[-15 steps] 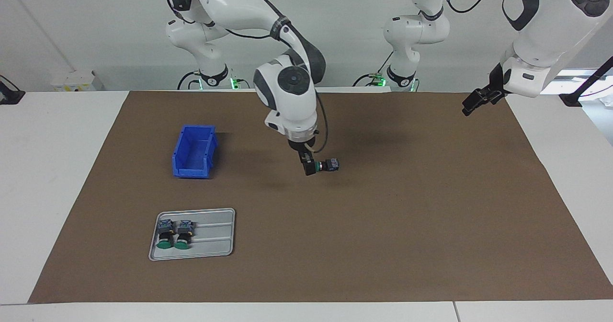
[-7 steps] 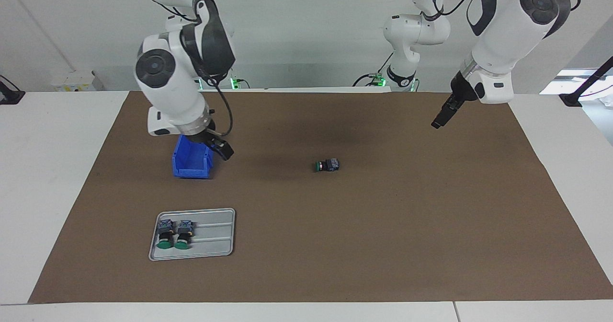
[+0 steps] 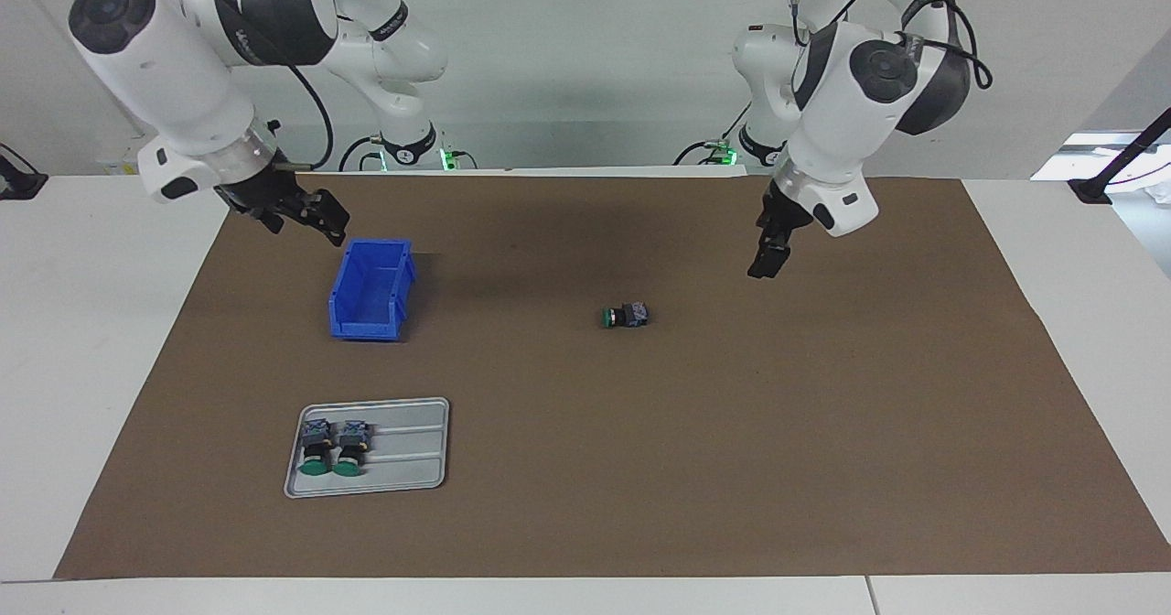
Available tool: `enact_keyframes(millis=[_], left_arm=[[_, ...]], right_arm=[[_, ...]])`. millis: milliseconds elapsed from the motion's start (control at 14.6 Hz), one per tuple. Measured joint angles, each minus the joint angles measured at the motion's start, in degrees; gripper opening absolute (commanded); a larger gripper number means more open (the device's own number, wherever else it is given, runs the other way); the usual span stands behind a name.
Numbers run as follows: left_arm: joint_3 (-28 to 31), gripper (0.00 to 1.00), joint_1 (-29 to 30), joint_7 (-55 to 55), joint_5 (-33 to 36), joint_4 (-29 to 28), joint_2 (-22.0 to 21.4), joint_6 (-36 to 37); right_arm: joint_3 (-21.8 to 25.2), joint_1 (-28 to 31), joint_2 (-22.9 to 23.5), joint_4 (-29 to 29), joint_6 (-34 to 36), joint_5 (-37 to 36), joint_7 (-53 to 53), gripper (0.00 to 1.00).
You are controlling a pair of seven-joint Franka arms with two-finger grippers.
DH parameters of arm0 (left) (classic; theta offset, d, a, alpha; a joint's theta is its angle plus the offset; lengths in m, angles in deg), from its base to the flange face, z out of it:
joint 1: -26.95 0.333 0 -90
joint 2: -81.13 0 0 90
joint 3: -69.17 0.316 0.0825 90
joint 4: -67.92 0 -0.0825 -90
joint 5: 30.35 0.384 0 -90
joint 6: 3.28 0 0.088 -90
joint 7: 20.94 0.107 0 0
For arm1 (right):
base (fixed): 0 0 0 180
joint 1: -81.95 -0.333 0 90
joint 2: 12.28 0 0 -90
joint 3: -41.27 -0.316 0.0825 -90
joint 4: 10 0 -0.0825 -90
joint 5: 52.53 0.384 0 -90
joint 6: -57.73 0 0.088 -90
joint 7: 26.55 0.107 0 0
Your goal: Place and press button with both arms
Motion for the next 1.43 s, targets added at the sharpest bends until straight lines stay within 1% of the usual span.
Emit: enact_keyframes(millis=[205, 341, 546, 683, 888, 1024, 1229, 1434], left_arm=[[-0.05, 1.0, -4.47, -9.04, 0.0, -0.97, 2.54, -5.0], [-0.05, 1.0, -6.55, -12.55, 0.0, -1.16, 4.64, -8.5], [-0.05, 1.0, -8.15, -17.69, 0.0, -1.3, 7.53, -11.79], [-0.05, 1.0, -8.54, -19.21, 0.0, -1.3, 8.79, -12.87], [-0.06, 0.98, -8.69, -19.33, 0.0, -1.3, 9.18, -13.72], [-0.06, 0.98, -8.97, -19.39, 0.0, -1.32, 9.17, -15.12], [-0.05, 0.98, -9.88, -22.52, -0.05, -1.93, 9.54, -18.15], [-0.1, 0.98, -12.8, -27.23, -0.09, -2.26, 12.8, -19.86]], right_arm=[[0.01, 0.53, -1.97, -0.36, 1.62, -0.06, -4.39, 0.99], [0.04, 1.15, -2.1, -0.5, 1.66, -0.06, -6.91, 0.99], [0.12, 2.16, -2.1, -0.73, 1.48, -1.06, -10.91, 0.99], [0.26, 3.56, -2.11, -1.08, 1.24, -1.81, -12.91, 0.99], [0.75, 4.41, -2.11, -1.54, 0.98, -1.82, -13.41, 0.99], [1.21, 3.29, -2.14, -1.55, 0.96, -1.82, -13.24, 0.99], [3.69, 1.05, -2.19, -1.56, 0.95, -1.82, -13.14, 0.99], [4.25, 1.07, -2.2, -1.57, 0.95, -1.82, -13.14, 0.99]])
